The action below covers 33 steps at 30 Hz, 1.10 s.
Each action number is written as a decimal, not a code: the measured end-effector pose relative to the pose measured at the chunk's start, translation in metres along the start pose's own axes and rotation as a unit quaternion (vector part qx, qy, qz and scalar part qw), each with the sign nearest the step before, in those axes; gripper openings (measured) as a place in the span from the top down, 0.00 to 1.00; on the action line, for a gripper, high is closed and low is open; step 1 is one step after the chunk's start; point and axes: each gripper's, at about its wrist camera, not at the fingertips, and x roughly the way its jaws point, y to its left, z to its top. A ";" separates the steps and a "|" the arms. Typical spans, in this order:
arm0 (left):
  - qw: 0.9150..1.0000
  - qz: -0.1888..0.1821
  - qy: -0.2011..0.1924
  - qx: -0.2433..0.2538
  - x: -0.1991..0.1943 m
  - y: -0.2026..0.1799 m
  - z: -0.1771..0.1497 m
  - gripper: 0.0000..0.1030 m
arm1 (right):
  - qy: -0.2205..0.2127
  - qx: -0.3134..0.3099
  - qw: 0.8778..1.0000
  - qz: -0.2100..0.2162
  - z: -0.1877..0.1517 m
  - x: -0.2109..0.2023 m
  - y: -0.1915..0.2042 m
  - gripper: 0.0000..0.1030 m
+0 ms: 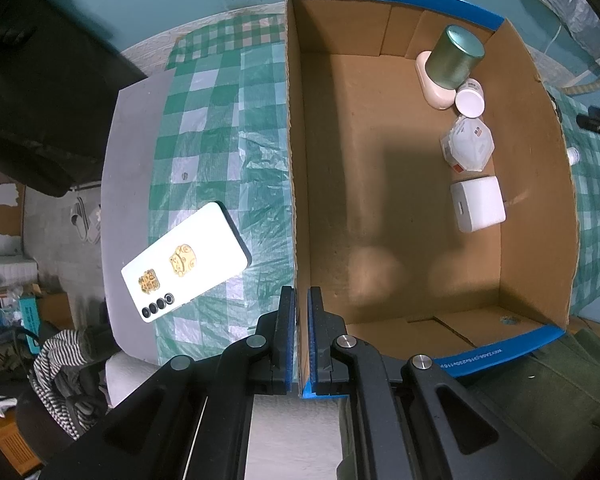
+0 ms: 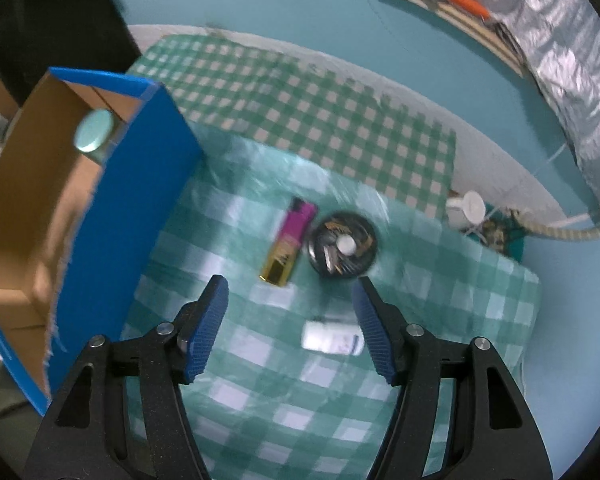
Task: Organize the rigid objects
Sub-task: 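Move the right tool to the small white pill bottle and grasp it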
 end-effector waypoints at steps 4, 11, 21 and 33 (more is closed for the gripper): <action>1.000 -0.001 0.001 -0.002 -0.001 0.000 0.001 0.95 | 0.022 0.025 0.999 0.000 -0.013 0.020 -0.021 0.34; 1.000 -0.001 0.001 -0.003 -0.001 0.000 0.004 0.95 | 0.050 0.048 0.998 -0.002 -0.035 0.048 -0.040 0.34; 1.000 0.000 0.001 -0.003 -0.001 0.000 0.004 0.95 | 0.071 0.052 0.996 -0.006 -0.050 0.073 -0.045 0.34; 1.000 0.000 0.001 -0.005 -0.001 0.001 0.003 0.95 | 0.073 0.061 0.995 -0.004 -0.047 0.085 -0.042 0.34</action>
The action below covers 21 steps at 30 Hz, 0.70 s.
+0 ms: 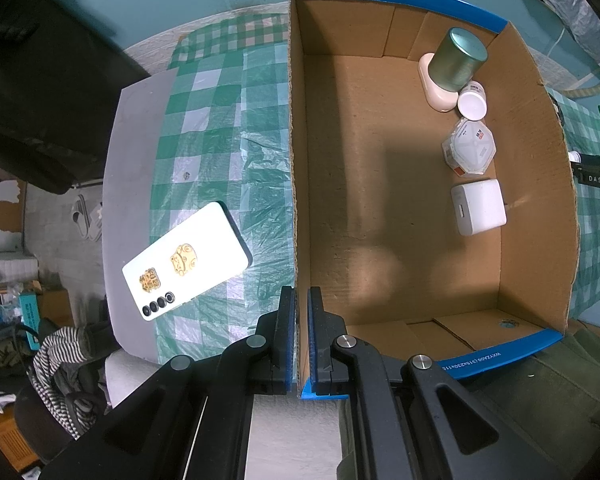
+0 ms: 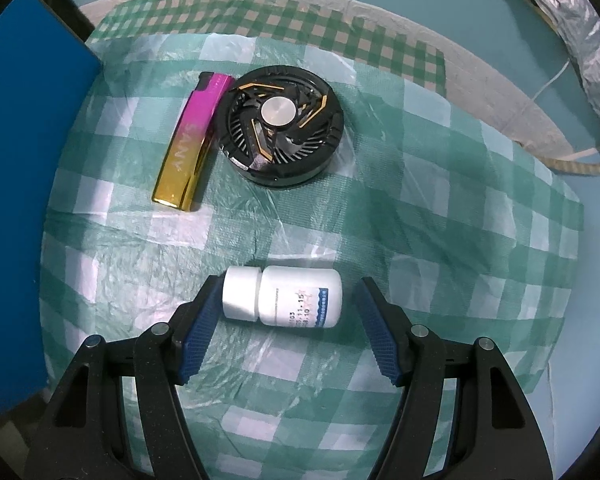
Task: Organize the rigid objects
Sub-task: 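Move the right tool to the small white pill bottle and grasp it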
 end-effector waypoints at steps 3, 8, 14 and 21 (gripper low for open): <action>1.000 0.000 -0.001 0.000 0.000 0.000 0.000 0.95 | 0.001 0.002 1.000 0.005 0.000 0.001 0.000 0.37; 1.000 0.000 0.000 0.000 0.000 0.000 0.000 0.95 | -0.001 0.002 1.000 0.007 0.001 -0.004 0.004 0.51; 1.000 0.000 -0.001 0.001 -0.002 0.000 0.001 0.95 | -0.003 -0.004 1.000 0.013 0.001 -0.011 0.011 0.51; 1.000 0.000 -0.002 0.002 -0.001 0.000 0.002 0.95 | -0.017 -0.010 1.000 0.019 0.003 -0.028 0.022 0.51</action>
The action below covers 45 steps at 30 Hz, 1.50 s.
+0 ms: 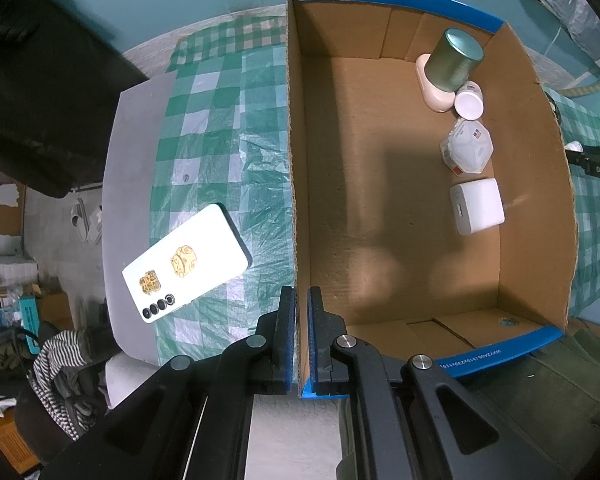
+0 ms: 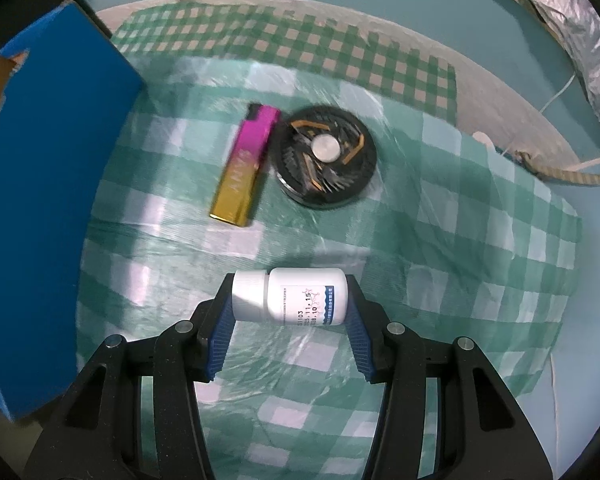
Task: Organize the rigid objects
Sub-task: 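Move the right tool to the small white pill bottle and grasp it, then carry the small pill bottle over the cardboard box and lower it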
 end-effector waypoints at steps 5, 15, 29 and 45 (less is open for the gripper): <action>1.000 0.000 0.000 0.000 0.000 0.000 0.000 0.95 | -0.020 -0.005 1.000 0.007 0.005 -0.022 0.011 0.51; 1.000 0.000 -0.002 0.004 0.000 -0.001 0.001 0.95 | -0.056 -0.033 0.998 0.026 0.022 -0.071 0.046 0.51; 1.000 -0.001 -0.005 0.005 -0.001 -0.002 -0.001 0.95 | -0.097 -0.109 0.988 0.057 0.053 -0.117 0.114 0.51; 1.000 -0.002 -0.006 0.005 -0.001 -0.002 -0.001 0.95 | -0.089 -0.173 0.979 0.056 0.073 -0.105 0.170 0.51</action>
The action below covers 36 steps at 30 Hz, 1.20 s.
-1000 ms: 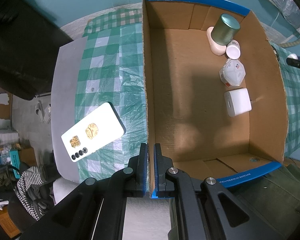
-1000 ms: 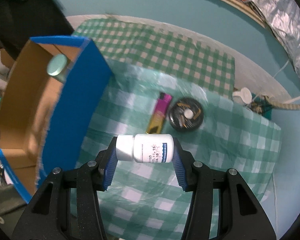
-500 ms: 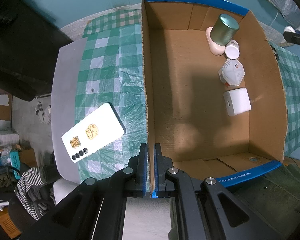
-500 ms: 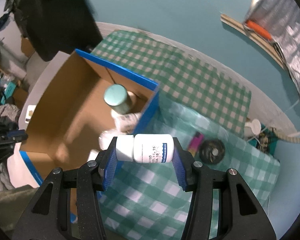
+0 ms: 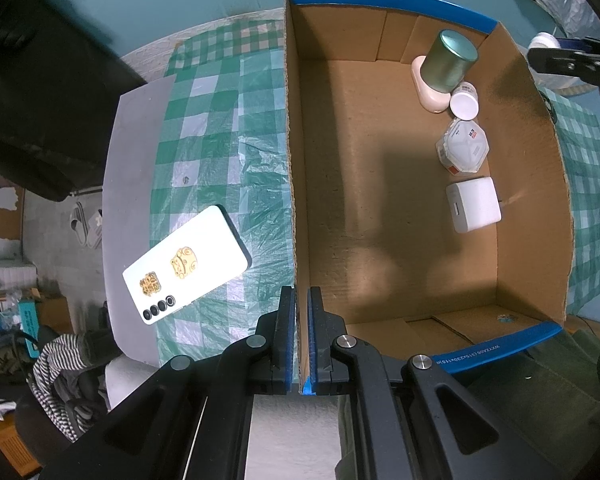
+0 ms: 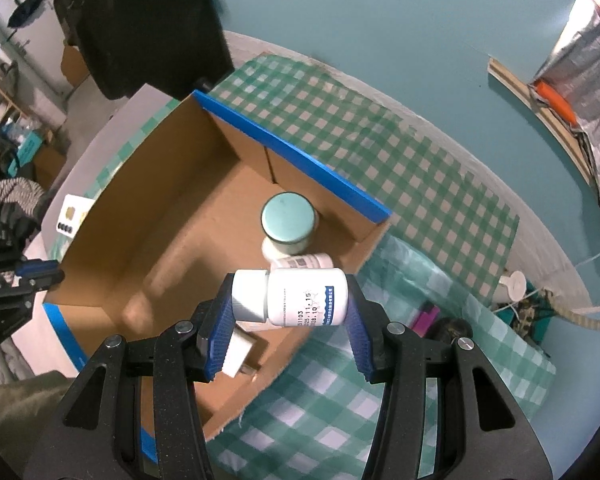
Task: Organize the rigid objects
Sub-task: 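Carry the small pill bottle over the cardboard box and lower it, then open the right tool to release the small pill bottle into the box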
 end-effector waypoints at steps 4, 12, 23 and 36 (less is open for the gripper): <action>1.000 0.000 0.000 0.000 0.000 0.000 0.000 0.95 | 0.008 -0.002 1.000 0.001 0.003 0.010 0.004 0.51; 1.000 -0.001 -0.001 -0.001 0.000 0.000 0.000 0.95 | 0.020 -0.007 1.000 0.003 0.006 0.024 0.010 0.51; 1.000 -0.001 -0.001 0.000 0.000 0.000 -0.001 0.95 | 0.016 -0.006 1.000 -0.004 0.012 0.025 0.010 0.51; 1.000 -0.001 -0.001 -0.001 0.000 0.000 -0.001 0.95 | 0.001 -0.001 1.000 -0.010 0.011 0.012 0.006 0.40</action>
